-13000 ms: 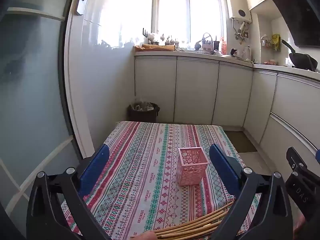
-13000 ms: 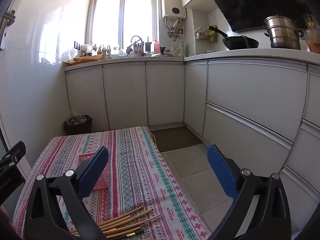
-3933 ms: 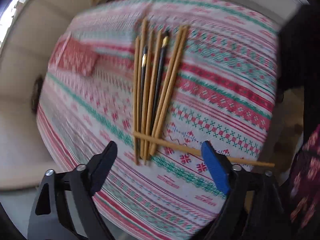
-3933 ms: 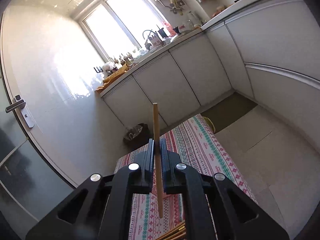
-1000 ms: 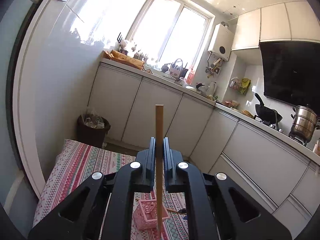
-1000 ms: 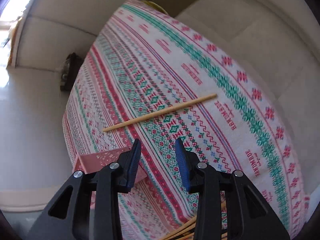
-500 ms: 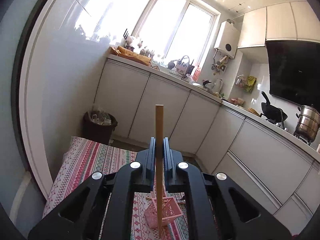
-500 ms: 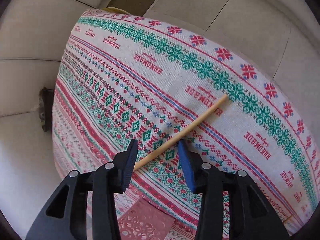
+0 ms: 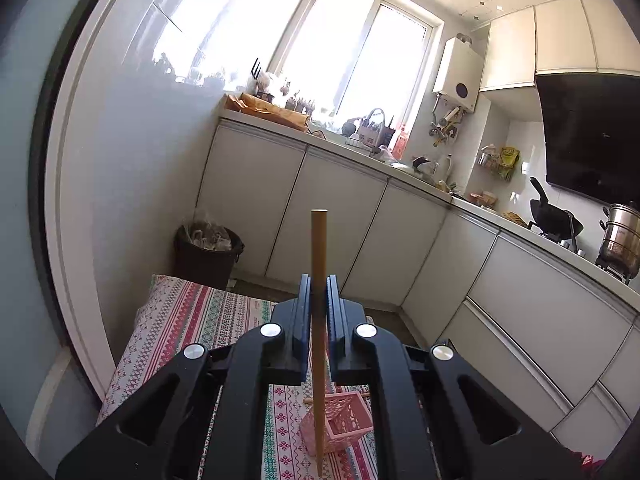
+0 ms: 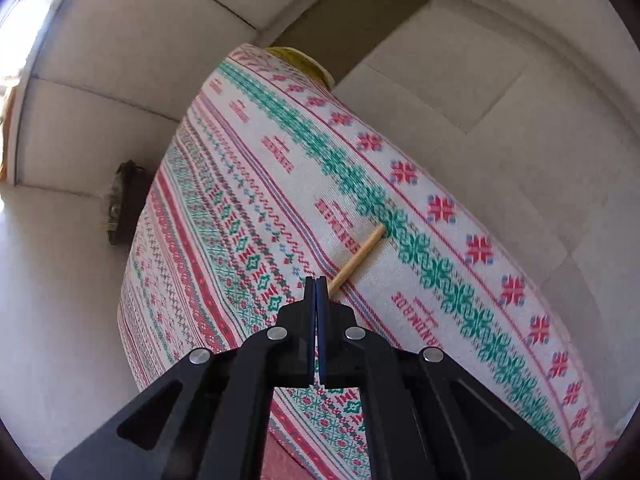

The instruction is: Organize utensils

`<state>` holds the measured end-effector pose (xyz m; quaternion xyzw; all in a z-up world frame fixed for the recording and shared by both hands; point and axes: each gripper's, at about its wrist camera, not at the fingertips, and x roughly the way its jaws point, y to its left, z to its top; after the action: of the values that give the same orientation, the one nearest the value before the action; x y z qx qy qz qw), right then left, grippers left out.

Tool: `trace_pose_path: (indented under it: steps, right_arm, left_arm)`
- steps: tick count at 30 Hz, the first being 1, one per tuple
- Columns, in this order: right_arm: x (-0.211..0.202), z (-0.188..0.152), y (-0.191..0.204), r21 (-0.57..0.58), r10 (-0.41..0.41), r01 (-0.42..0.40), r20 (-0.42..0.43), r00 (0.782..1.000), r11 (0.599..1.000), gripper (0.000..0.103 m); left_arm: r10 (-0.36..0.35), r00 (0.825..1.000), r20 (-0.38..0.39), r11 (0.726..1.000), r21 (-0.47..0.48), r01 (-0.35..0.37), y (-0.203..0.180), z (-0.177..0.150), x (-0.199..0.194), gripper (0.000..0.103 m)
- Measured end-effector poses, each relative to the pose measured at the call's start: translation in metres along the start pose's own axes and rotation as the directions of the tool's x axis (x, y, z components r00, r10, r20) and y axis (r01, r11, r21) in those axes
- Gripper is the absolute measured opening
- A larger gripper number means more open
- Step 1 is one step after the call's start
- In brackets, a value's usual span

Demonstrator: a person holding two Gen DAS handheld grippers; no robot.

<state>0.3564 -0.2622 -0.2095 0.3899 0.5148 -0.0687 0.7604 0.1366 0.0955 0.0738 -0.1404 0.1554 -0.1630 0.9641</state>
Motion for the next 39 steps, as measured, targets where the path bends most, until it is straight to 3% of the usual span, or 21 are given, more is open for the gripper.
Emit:
trace_pose_path:
  steps: [2,5,8,12,16,20,25,27,29,30,36,37,38,39]
  right_arm:
    - [0.006,-0.003,0.015,-0.172,0.017,-0.028,-0.063,0.998,0.985,0.008]
    - [-0.002,-0.006,0.036,-0.36,-0.014,0.006,-0.019,1.0,0.933,0.027]
    - [-0.006,-0.003,0.045,-0.472,-0.023,-0.002,-0.046,0.999,0.881,0.027]
    - [-0.017,-0.018,0.042,-0.633,-0.124,0.037,-0.093,0.988,0.773,0.027]
    - [-0.006,-0.034,0.045,-0.739,-0.202,0.061,-0.104,0.974,0.671,0.027]
    - [0.008,-0.043,0.056,-0.82,-0.28,0.134,-0.033,0.959,0.557,0.03]
    - [0.005,-0.051,0.066,-0.856,-0.256,0.105,-0.032,0.966,0.506,0.032]
    - [0.004,-0.055,0.067,-0.876,-0.267,0.101,-0.033,0.963,0.472,0.039]
    - [0.006,-0.06,0.066,-0.899,-0.295,0.109,-0.024,0.955,0.425,0.052]
    - [0.007,-0.062,0.065,-0.909,-0.305,0.111,-0.018,0.952,0.401,0.053]
    - [0.018,-0.06,0.069,-0.923,-0.294,0.125,0.014,0.956,0.363,0.057]
    - [0.021,-0.055,0.07,-0.918,-0.29,0.117,0.002,0.957,0.38,0.057]
    - [0.021,-0.048,0.067,-0.897,-0.285,0.089,-0.042,0.958,0.432,0.054]
    - [0.022,-0.042,0.066,-0.883,-0.275,0.068,-0.07,0.959,0.464,0.042]
  left_arm:
    - [0.001,1.0,-0.001,1.0,0.006,-0.001,0.0,-0.001,0.001,0.006]
    - [0.003,1.0,-0.011,1.0,0.006,-0.003,0.0,-0.002,0.004,0.006]
    - [0.004,1.0,-0.015,1.0,0.008,-0.004,0.001,-0.002,0.006,0.006]
    - [0.007,1.0,-0.028,1.0,0.006,-0.007,0.002,-0.004,0.011,0.006]
    - [0.013,0.999,-0.044,1.0,0.012,-0.013,0.003,-0.007,0.015,0.006]
    - [0.025,0.998,-0.057,1.0,0.015,-0.024,0.005,-0.009,0.018,0.007]
    - [0.027,0.997,-0.073,0.999,0.02,-0.026,0.005,-0.012,0.023,0.007]
    - [0.03,0.997,-0.078,0.999,0.019,-0.028,0.006,-0.013,0.024,0.007]
    - [0.029,0.996,-0.085,0.999,0.02,-0.027,0.006,-0.014,0.026,0.007]
    - [0.03,0.996,-0.087,0.999,0.021,-0.028,0.006,-0.014,0.027,0.007]
    - [0.035,0.994,-0.105,0.999,0.026,-0.032,0.008,-0.015,0.036,0.007]
    - [0.038,0.994,-0.106,0.999,0.026,-0.035,0.008,-0.015,0.037,0.007]
    - [0.039,0.994,-0.107,0.999,0.025,-0.036,0.009,-0.016,0.037,0.007]
    - [0.037,0.994,-0.106,0.999,0.023,-0.034,0.01,-0.016,0.038,0.007]
